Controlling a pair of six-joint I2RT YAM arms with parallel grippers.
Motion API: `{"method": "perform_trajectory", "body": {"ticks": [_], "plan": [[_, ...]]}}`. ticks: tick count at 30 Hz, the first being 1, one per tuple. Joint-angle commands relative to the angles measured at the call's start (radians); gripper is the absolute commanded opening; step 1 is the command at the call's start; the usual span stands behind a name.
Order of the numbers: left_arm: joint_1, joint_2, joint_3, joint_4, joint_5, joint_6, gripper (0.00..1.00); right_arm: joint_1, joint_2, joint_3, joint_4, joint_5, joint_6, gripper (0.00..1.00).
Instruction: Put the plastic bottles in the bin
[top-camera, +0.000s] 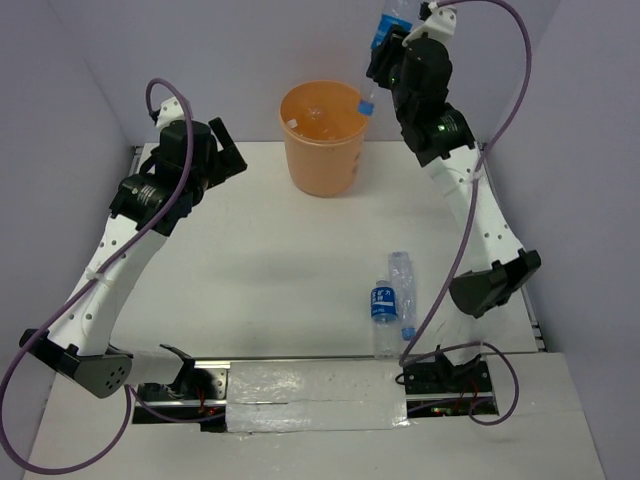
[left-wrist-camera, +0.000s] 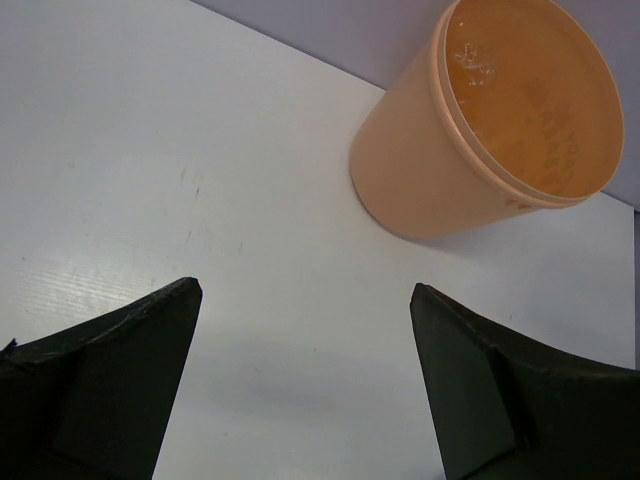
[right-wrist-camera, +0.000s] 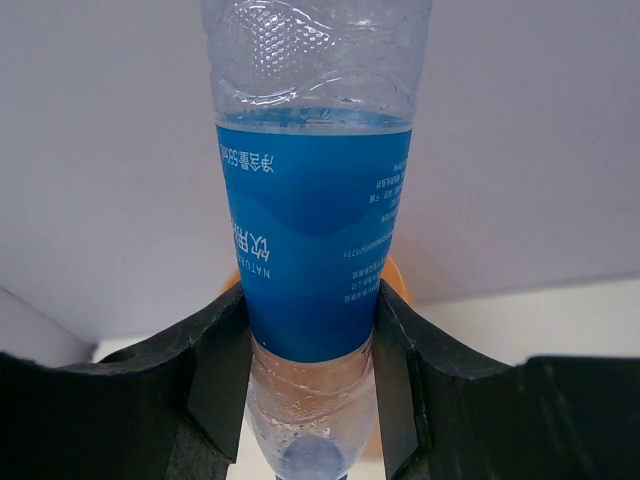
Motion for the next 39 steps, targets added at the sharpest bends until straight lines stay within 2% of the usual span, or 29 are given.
{"method": "perform_trajectory", "body": {"ticks": [1, 2, 4, 8, 13, 17, 21, 24, 25, 28, 31, 35, 38, 39], "plan": [[0.005, -0.030, 0.026, -0.004, 0.031, -0.029, 0.99, 0.024, 0.169, 0.130, 0.048, 0.123, -0.077, 0.42], [0.005, -0.030, 0.026, -0.008, 0.036, -0.033, 0.99, 0.032, 0.240, 0.220, 0.052, 0.126, -0.077, 0.42], [0.005, -0.035, 0.029, -0.030, 0.037, -0.044, 0.99, 0.041, 0.291, 0.282, 0.090, 0.134, -0.072, 0.42], [0.005, -0.060, 0.011, -0.042, 0.043, -0.055, 0.99, 0.059, 0.336, 0.232, 0.290, 0.158, -0.080, 0.44], [0.005, -0.070, 0.003, -0.067, 0.047, -0.070, 0.99, 0.072, 0.433, 0.306, 0.324, 0.152, -0.124, 0.45], [0.005, -0.072, 0.006, -0.087, 0.014, -0.070, 0.99, 0.090, 0.460, 0.262, 0.350, 0.146, -0.158, 0.46], [0.006, -0.070, 0.011, -0.087, 0.007, -0.069, 0.99, 0.110, 0.457, 0.183, 0.350, 0.160, -0.175, 0.53], [0.006, -0.073, 0.006, -0.071, 0.022, -0.067, 0.99, 0.116, 0.447, 0.163, 0.324, 0.152, -0.184, 0.67], [0.005, -0.073, 0.006, -0.070, 0.024, -0.069, 0.99, 0.122, 0.427, 0.152, 0.324, 0.154, -0.190, 0.76], [0.005, -0.063, 0.011, -0.068, 0.022, -0.064, 0.99, 0.127, 0.352, 0.092, 0.339, 0.163, -0.220, 0.86], [0.005, -0.058, 0.014, -0.062, 0.013, -0.054, 0.99, 0.127, 0.284, 0.055, 0.316, 0.183, -0.232, 0.88], [0.006, -0.050, 0.014, -0.048, -0.001, -0.038, 0.99, 0.125, 0.108, -0.026, 0.267, 0.200, -0.238, 0.89], [0.006, -0.044, 0.021, -0.039, 0.001, -0.026, 0.99, 0.118, 0.007, -0.130, 0.174, 0.206, -0.207, 0.90], [0.006, -0.043, 0.021, -0.036, -0.001, -0.024, 0.99, 0.116, -0.070, -0.209, 0.146, 0.206, -0.195, 0.90]]}}
